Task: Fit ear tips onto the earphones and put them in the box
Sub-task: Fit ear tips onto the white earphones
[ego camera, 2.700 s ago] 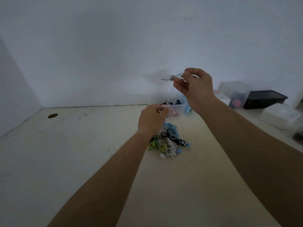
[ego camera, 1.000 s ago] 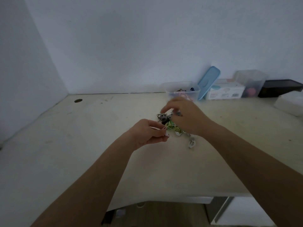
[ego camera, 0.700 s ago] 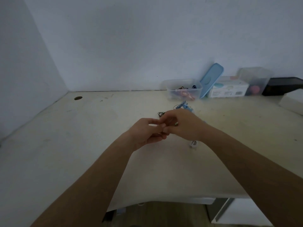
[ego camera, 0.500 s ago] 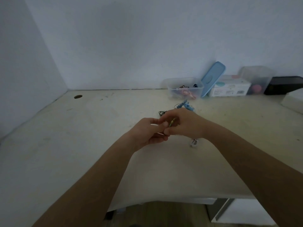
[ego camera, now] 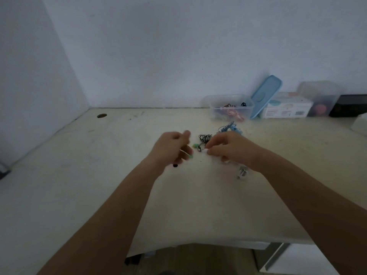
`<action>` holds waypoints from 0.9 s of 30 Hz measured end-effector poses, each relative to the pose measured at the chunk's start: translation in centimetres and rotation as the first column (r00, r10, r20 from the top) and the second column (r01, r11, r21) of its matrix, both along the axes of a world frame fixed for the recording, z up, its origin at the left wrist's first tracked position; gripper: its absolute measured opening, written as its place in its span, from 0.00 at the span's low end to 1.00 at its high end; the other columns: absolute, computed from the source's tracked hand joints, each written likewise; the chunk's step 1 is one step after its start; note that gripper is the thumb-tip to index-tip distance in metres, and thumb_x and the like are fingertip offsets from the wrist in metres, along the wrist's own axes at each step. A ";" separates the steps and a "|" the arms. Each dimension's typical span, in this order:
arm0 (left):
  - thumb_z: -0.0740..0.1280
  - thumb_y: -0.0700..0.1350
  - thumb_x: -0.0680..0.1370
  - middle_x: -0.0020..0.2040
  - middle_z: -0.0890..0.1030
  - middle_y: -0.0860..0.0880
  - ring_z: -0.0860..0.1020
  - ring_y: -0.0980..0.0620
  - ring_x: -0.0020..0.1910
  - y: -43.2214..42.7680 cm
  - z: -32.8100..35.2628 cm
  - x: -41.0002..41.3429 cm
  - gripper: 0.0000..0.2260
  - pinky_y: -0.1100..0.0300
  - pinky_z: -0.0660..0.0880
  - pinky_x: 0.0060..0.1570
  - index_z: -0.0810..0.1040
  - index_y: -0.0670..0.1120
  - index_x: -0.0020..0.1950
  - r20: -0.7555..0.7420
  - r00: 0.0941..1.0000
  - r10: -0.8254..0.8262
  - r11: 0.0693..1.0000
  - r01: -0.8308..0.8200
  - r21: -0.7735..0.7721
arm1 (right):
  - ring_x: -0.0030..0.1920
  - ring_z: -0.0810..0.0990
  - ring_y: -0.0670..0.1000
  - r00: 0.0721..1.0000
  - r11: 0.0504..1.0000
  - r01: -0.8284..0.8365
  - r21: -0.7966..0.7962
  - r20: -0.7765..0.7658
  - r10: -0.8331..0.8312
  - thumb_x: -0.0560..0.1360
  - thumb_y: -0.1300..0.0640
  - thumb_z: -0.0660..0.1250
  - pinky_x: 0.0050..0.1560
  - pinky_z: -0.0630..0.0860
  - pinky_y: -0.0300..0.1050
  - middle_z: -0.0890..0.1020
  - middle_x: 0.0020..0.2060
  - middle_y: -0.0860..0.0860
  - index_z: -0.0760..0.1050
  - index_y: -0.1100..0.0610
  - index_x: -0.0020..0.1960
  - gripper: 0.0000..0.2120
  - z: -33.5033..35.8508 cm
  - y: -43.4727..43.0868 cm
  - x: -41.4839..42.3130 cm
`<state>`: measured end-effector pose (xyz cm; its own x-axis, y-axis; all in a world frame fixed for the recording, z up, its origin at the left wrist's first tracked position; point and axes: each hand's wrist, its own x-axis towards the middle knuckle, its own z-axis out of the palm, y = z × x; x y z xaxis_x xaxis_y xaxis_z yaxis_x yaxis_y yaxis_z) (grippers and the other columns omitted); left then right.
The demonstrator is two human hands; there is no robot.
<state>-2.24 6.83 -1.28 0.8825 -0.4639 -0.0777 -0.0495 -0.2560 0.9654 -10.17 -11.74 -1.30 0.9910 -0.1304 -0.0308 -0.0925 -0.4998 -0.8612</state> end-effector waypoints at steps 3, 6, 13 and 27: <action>0.65 0.52 0.81 0.35 0.79 0.50 0.72 0.53 0.31 2.5 -0.2 3.3 0.14 0.59 0.69 0.34 0.79 0.43 0.44 0.235 0.932 0.276 0.956 -0.292 0.036 | 0.46 0.84 0.55 0.992 0.997 0.078 0.004 0.101 -0.078 0.73 0.57 0.74 0.52 0.79 0.46 0.86 0.45 0.54 0.84 0.56 0.46 0.04 -0.3 -0.6 0.5; 0.68 0.49 0.79 0.40 0.80 0.51 0.74 0.53 0.35 4.1 -1.3 5.3 0.07 0.58 0.71 0.39 0.81 0.46 0.47 0.298 0.905 0.303 0.927 -0.353 0.127 | 0.41 0.84 0.52 0.988 0.963 0.060 0.264 0.119 -0.095 0.75 0.62 0.72 0.45 0.80 0.42 0.86 0.45 0.61 0.81 0.62 0.49 0.04 -0.1 -0.6 1.1; 0.72 0.46 0.76 0.40 0.81 0.55 0.78 0.56 0.40 4.3 -3.4 6.6 0.01 0.60 0.74 0.47 0.83 0.50 0.46 0.343 0.932 0.115 0.878 -0.256 0.403 | 0.26 0.71 0.47 0.982 0.904 0.073 0.422 0.125 -0.138 0.76 0.64 0.69 0.29 0.71 0.38 0.82 0.34 0.54 0.80 0.62 0.48 0.02 -0.5 0.4 3.5; 0.70 0.42 0.76 0.40 0.84 0.50 0.82 0.51 0.40 3.4 -2.6 6.5 0.02 0.59 0.80 0.42 0.81 0.45 0.44 0.402 0.904 0.144 0.930 -0.263 0.258 | 0.27 0.68 0.50 0.993 0.864 0.045 0.501 0.070 -0.092 0.76 0.65 0.67 0.28 0.67 0.40 0.80 0.32 0.51 0.82 0.61 0.47 0.04 -1.5 0.7 6.7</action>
<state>4.30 10.20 -3.83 0.9460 -0.2778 0.1671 -0.3027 -0.5724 0.7620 -3.51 -11.04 -2.80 0.9818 -0.1887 -0.0229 -0.0228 0.0024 -0.9997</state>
